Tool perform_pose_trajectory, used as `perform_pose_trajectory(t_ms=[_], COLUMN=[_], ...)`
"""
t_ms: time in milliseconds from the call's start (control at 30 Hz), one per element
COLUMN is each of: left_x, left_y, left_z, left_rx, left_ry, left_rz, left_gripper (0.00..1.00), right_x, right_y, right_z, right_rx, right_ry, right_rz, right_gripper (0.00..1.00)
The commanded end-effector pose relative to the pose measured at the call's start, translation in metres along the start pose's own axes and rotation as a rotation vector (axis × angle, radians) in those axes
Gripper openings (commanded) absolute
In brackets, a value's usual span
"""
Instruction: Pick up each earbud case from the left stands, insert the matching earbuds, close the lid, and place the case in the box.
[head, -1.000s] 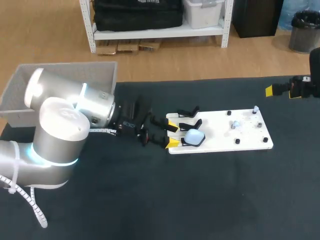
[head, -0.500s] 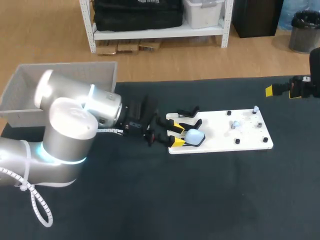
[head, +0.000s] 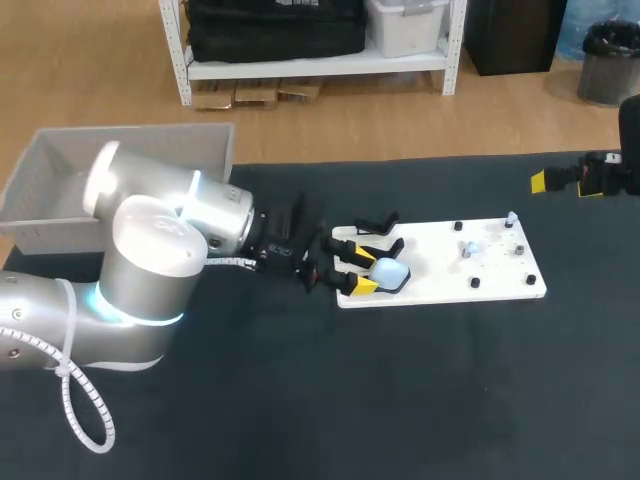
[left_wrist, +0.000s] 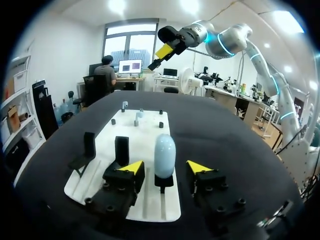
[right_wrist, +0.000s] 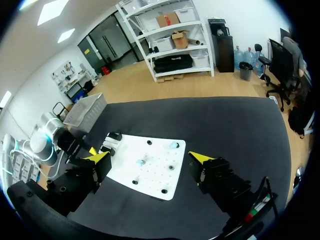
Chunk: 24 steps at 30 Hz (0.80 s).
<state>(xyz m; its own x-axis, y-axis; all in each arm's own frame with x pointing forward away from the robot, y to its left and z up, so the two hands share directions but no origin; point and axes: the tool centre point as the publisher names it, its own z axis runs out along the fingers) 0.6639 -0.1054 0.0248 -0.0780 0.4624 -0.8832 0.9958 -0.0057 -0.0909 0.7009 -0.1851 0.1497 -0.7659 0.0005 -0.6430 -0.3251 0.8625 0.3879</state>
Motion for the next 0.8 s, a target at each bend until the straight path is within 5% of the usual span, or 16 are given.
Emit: perform_pose_trajectory(t_ms=[33, 800], left_x=[0.000, 0.000], left_y=[0.005, 0.007], left_z=[0.004, 0.015], left_rx=[0.004, 0.001], left_ry=[0.000, -0.028], left_rz=[-0.003, -0.034], left_gripper=[0.50, 0.46], right_x=[0.000, 0.000], right_y=[0.000, 0.000], right_z=[0.000, 0.000], right_rx=[0.000, 0.000], right_ry=[0.001, 0.001], right_rz=[-0.001, -0.001], right_gripper=[1.00, 1.00])
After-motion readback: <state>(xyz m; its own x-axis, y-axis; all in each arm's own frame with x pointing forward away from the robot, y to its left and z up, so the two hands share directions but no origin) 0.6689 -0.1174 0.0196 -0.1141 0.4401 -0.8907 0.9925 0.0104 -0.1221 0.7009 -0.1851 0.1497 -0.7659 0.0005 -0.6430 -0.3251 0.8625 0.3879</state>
